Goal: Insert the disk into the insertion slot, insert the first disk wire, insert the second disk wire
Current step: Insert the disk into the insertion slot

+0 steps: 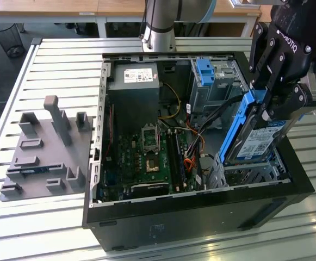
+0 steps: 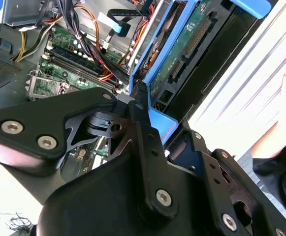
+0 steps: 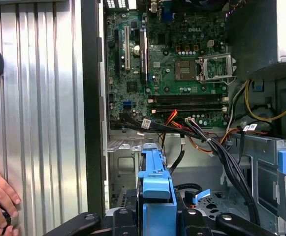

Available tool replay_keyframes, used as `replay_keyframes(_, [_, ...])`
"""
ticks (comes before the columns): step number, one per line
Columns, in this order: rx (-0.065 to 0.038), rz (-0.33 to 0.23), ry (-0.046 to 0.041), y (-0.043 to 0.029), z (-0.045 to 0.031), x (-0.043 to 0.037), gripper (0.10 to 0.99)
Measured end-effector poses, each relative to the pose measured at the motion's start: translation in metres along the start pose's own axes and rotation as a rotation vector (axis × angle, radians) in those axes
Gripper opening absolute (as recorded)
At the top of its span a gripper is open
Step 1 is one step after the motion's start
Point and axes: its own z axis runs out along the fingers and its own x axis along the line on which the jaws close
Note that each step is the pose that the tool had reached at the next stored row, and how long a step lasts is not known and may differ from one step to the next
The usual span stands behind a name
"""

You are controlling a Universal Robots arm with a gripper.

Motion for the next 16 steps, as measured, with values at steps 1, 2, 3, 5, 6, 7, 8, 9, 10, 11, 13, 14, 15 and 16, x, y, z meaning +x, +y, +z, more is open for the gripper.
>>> replay_keyframes(1, [0.000, 0.000, 0.0000, 0.0000, 0.0007, 0.0000, 0.365])
replay_keyframes(2, [0.000, 0.000, 0.0000, 0.0000, 0.0014, 0.0000, 0.365])
replay_keyframes(3, [0.000, 0.000, 0.0000, 0.0000, 0.0023, 0.0000, 0.365])
replay_keyframes(5, [0.000, 0.000, 0.0000, 0.0000, 0.0041, 0.0000, 0.365])
replay_keyframes(6, [0.000, 0.000, 0.0001, 0.0000, 0.0049, 0.0000, 0.365])
replay_keyframes(7, [0.000, 0.000, 0.0001, 0.0001, 0.0057, 0.0000, 0.365])
replay_keyframes(8, [0.000, 0.000, 0.0000, 0.0001, 0.0063, 0.0000, 0.365])
replay_keyframes(9, [0.000, 0.000, 0.0000, 0.0000, 0.0070, 0.0000, 0.365])
replay_keyframes(10, [0.000, 0.000, 0.0000, 0.0000, 0.0075, 0.0000, 0.365])
replay_keyframes(11, [0.000, 0.000, 0.0000, 0.0000, 0.0080, 0.0000, 0.365])
replay_keyframes(13, [0.000, 0.000, 0.0000, 0.0000, 0.0091, 0.0000, 0.365])
replay_keyframes(14, [0.000, 0.000, 0.0000, 0.0001, 0.0097, 0.0000, 0.365])
replay_keyframes(15, [0.000, 0.000, -0.0001, 0.0001, 0.0104, 0.0000, 0.365])
replay_keyframes(16, [0.000, 0.000, -0.0001, 0.0001, 0.0109, 0.0000, 0.365])
